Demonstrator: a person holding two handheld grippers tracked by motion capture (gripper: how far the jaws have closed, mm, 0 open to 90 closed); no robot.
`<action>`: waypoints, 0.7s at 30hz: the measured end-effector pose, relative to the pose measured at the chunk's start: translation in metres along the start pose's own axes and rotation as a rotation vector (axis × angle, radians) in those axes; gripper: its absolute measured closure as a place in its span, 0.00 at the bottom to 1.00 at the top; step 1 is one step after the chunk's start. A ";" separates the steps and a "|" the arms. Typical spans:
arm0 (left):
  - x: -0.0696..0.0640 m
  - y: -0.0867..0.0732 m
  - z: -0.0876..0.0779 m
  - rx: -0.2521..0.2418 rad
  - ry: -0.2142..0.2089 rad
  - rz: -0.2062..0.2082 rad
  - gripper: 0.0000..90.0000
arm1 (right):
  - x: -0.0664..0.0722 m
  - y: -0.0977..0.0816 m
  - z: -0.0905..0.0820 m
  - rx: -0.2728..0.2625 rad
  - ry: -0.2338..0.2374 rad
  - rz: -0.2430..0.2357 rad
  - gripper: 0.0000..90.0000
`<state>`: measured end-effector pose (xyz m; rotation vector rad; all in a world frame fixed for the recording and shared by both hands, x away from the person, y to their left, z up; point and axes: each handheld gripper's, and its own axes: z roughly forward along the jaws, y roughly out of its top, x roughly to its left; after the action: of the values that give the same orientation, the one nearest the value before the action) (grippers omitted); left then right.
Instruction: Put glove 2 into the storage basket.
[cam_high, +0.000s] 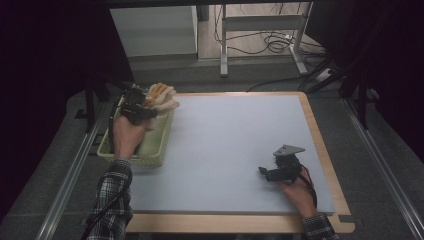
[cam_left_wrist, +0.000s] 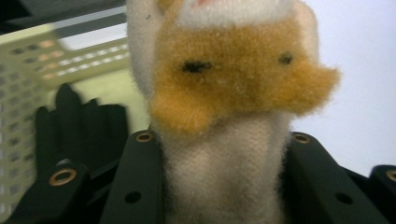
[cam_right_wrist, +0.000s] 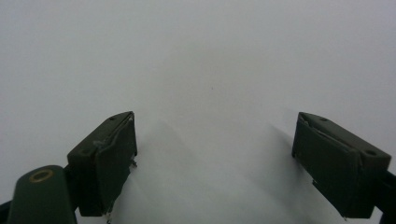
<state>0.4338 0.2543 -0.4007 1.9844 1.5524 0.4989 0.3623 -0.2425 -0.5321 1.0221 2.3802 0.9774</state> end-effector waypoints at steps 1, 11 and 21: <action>0.006 -0.001 0.000 0.002 0.007 -0.011 0.71 | 0.000 0.000 0.000 0.000 0.000 0.000 0.15; 0.040 -0.020 0.025 0.049 0.038 -0.088 0.70 | 0.000 0.000 0.000 0.000 0.000 0.001 0.15; 0.030 -0.027 0.073 0.153 0.020 -0.047 0.69 | 0.000 0.000 0.000 -0.001 0.000 0.001 0.15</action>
<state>0.4656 0.2726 -0.4759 2.0554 1.6905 0.3922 0.3623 -0.2425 -0.5321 1.0225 2.3796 0.9785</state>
